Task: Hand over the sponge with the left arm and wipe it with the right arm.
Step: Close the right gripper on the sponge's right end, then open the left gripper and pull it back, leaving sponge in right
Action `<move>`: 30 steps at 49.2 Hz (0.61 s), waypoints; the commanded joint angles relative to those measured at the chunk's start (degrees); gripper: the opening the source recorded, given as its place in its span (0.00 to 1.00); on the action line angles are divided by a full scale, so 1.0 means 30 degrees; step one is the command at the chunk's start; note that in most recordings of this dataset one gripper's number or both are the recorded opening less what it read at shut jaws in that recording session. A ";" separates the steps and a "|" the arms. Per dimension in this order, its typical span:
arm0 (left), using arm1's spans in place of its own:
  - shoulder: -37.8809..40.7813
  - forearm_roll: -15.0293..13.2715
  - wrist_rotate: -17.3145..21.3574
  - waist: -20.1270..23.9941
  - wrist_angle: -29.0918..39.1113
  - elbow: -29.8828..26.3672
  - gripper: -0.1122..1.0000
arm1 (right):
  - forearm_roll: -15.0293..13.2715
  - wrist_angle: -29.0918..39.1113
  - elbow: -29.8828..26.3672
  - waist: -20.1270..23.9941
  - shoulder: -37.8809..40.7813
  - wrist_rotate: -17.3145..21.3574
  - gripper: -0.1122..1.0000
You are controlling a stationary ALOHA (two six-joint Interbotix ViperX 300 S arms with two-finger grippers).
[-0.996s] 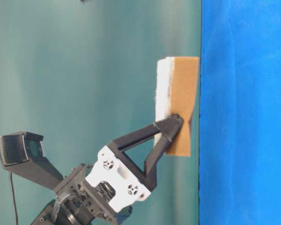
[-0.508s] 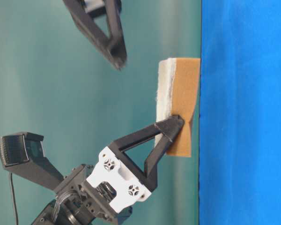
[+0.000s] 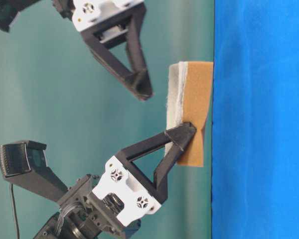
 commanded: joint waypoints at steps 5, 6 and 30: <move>-0.0557 0.0000 0.0029 -0.0029 -0.0176 -0.0205 0.46 | 0.0029 0.0439 -0.0645 0.0117 0.0674 0.0088 0.76; -0.0527 0.0000 0.0029 -0.0029 -0.0176 -0.0205 0.46 | 0.0059 0.0557 -0.0674 0.0117 0.0791 0.0088 0.76; -0.0527 0.0000 0.0088 -0.0117 -0.0234 -0.0205 0.42 | 0.0000 0.1260 -0.1025 0.0088 0.1670 -0.0117 0.75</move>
